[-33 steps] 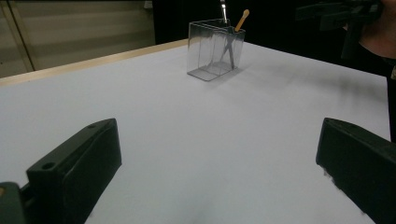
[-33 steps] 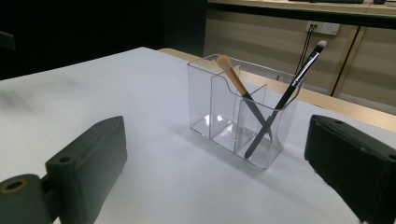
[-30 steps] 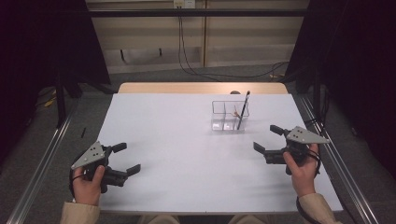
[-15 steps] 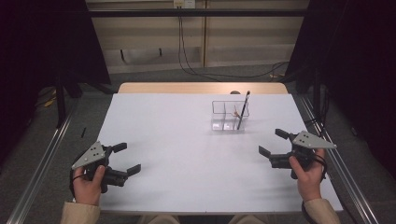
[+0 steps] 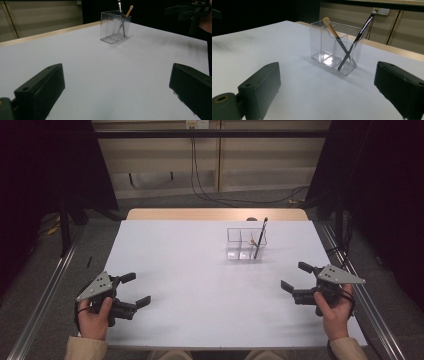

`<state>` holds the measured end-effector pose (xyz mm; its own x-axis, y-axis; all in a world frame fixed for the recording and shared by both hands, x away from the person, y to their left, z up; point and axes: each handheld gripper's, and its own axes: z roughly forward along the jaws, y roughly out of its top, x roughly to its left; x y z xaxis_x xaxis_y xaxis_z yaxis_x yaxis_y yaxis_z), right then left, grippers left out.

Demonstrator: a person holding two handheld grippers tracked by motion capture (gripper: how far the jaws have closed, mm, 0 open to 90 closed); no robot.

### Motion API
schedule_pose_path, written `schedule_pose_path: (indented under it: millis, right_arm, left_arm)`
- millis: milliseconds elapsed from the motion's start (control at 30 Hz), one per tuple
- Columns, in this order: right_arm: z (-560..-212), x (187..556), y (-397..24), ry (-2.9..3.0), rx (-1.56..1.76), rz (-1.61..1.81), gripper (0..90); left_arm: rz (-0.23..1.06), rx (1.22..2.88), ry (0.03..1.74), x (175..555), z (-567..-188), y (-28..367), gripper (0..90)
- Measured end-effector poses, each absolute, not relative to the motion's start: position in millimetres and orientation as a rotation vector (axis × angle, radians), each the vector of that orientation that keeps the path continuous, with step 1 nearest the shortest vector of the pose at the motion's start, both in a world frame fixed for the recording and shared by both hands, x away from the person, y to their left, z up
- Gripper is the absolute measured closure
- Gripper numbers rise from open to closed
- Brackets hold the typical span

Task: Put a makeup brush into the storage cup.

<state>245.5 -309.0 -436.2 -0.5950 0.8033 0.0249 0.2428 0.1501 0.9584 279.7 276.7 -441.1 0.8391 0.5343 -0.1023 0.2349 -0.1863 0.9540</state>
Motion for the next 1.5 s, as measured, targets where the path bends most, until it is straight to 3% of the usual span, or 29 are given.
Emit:
schedule_pose_path:
  millis: [1500]
  right_arm:
    - [-443,219,-329,1.939,1.019,1.439,6.9]
  left_arm:
    - [0.293,1.762,0.589,280,-441,277,0.0]
